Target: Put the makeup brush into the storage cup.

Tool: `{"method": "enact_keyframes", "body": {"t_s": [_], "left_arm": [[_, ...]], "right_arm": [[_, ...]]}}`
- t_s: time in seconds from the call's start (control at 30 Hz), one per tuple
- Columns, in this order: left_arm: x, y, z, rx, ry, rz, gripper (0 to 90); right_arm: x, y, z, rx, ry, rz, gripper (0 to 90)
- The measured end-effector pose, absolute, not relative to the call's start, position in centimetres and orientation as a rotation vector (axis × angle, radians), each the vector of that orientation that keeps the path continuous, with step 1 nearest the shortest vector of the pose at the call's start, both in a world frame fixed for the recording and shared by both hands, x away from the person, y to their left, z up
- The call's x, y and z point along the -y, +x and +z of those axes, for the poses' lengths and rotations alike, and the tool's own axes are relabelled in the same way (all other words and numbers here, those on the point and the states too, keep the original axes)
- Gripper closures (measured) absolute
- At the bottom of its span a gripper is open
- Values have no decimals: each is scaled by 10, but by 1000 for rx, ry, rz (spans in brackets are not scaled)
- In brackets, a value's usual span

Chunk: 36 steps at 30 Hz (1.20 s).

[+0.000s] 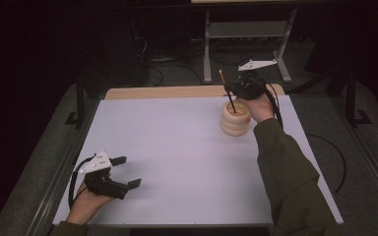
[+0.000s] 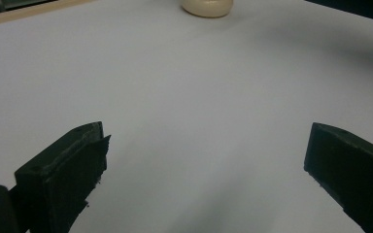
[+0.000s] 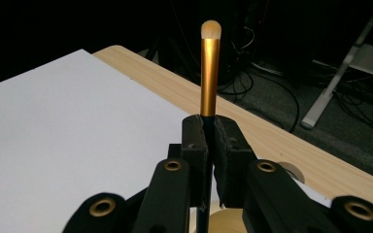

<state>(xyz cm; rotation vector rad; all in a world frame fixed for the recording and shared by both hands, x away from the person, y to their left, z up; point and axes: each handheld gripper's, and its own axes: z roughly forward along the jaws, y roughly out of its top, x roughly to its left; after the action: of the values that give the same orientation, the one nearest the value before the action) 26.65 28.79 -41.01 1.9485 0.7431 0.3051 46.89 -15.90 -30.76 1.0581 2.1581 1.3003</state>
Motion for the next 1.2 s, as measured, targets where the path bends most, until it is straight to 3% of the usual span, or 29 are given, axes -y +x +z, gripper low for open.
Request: {"method": "enact_keyframes", "body": {"t_s": [1.2], "left_arm": [[-289, 266, -411, -749, 1951, 300, 12]], "right_arm": [[153, 491, -339, -2141, 1123, 1246, 830]]}}
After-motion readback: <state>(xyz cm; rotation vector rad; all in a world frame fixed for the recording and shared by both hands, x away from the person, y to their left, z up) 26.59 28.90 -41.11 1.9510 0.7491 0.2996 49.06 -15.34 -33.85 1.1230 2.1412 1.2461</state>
